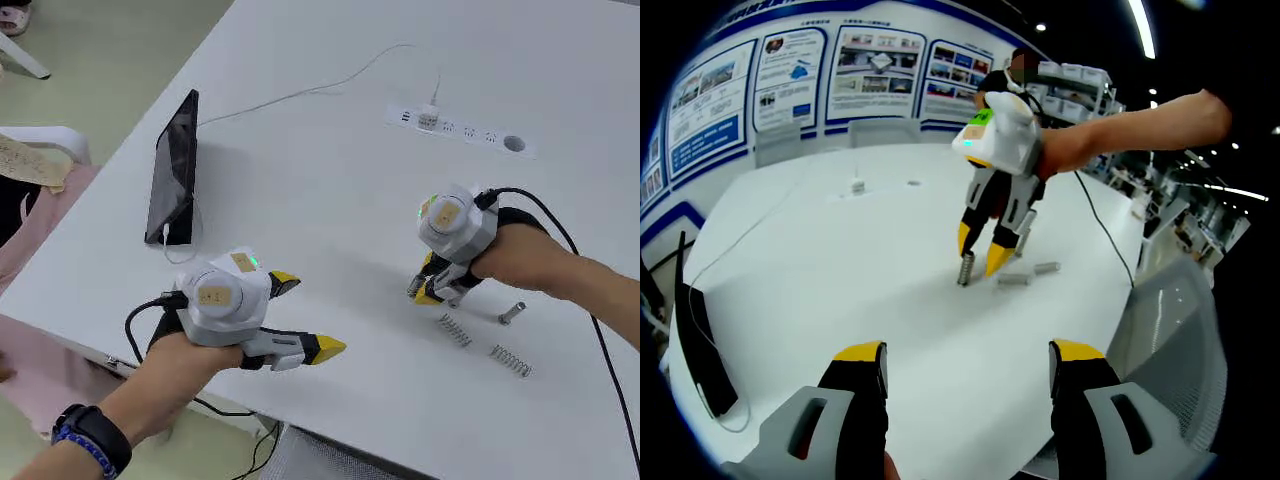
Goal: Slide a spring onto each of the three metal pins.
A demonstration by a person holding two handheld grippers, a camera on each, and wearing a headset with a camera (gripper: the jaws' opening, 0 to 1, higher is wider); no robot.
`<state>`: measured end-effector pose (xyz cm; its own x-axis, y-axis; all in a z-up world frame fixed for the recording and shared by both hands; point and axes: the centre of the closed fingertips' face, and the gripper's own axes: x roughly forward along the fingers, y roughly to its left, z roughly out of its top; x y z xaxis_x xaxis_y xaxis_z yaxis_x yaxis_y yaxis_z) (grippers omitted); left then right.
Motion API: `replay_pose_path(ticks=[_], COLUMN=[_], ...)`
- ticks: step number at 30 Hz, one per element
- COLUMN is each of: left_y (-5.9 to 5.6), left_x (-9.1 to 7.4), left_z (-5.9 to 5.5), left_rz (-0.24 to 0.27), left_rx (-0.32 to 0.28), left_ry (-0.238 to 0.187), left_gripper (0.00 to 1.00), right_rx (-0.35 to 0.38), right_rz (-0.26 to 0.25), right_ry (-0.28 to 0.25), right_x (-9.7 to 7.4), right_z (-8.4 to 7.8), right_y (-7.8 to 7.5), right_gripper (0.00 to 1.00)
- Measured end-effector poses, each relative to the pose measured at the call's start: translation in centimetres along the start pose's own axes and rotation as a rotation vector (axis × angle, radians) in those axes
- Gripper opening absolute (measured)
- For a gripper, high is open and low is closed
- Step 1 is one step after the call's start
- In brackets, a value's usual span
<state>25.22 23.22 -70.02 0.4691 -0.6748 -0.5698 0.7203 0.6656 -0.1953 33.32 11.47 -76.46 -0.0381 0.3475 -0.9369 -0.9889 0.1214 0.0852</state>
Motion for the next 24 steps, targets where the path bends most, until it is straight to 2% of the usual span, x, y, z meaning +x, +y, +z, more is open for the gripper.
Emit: replay_pose_path(ticks=[3,8,12,18,24], left_y=[-0.2,-0.6,-0.8,-1.2,-1.1], left_x=[0.1,0.2,0.5,0.6,0.6], left_z=[0.2,0.5,0.7,1.4,1.6], left_rz=[-0.002,-0.009,-0.014,-0.02,-0.009], left_rx=[0.001,0.009,0.011,0.027,0.027], left_ry=[0.0,-0.003,-0.005,-0.005,-0.005], left_gripper=[0.67,0.67,0.66,0.66,0.65], right_rx=[0.022,0.037,0.073,0.143,0.179], right_rz=[-0.007,-0.048,-0.056,-0.069,-0.09], right_ry=[-0.022,-0.056,-0.095,-0.156,-0.199], right_x=[-0.9,-2.0,-2.4,-3.0,-3.4], right_z=[0.1,0.0,-0.1,-0.4,-0.9], right_y=[0.1,0.0,0.2,1.2,2.1], right_gripper=[0.36,0.42,0.42,0.48,0.54])
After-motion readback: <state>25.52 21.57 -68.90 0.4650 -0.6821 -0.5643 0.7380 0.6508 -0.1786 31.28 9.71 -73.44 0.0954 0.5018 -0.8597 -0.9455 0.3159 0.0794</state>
